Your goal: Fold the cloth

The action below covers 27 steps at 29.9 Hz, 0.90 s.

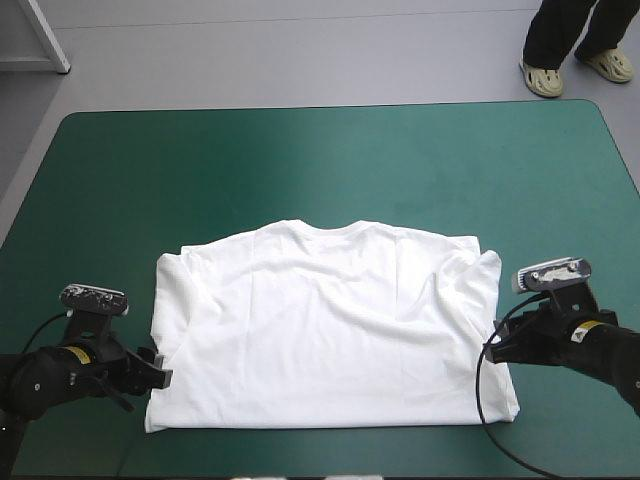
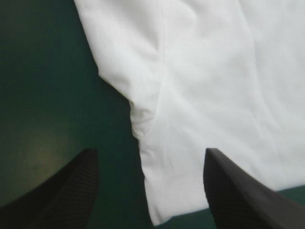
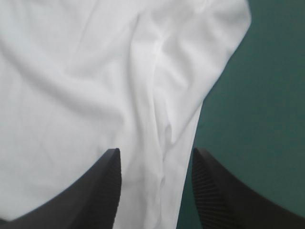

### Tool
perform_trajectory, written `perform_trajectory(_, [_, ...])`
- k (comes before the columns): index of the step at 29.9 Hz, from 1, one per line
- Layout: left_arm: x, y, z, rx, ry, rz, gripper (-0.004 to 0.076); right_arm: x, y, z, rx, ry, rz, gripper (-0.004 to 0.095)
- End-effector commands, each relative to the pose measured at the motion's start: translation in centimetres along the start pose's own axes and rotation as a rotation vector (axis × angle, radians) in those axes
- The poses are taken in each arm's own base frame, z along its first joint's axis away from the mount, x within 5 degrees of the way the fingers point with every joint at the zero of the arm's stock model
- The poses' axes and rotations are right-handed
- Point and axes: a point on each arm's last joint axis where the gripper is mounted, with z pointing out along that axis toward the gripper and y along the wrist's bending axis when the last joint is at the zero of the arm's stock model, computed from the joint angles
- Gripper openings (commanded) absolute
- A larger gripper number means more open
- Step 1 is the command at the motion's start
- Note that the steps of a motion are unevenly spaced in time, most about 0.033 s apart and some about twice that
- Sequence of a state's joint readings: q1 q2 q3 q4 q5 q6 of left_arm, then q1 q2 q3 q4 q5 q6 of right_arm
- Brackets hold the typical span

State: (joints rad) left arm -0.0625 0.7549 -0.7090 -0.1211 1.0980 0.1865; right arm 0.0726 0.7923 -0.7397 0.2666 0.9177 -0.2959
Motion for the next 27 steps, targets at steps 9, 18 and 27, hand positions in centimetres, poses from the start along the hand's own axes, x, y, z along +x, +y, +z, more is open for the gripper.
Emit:
perform_trajectory(9, [-3.0,-0.4,-5.5,-0.005,-0.252,-0.074,0.0473,-6.1,0.1,-7.3,0.108,-0.339,-0.045,0.0404])
perform_trajectory(18, [1.0,-0.4,-3.7,-0.016,-0.043,-0.124,0.0473,-4.7,0.3,-7.4,0.109,-0.285,-0.054,0.039])
perform_trajectory(27, [5.3,-0.9,1.2,0.04,0.141,-0.189,0.047,-3.8,0.5,-7.1,0.095,-0.319,-0.039,0.0326])
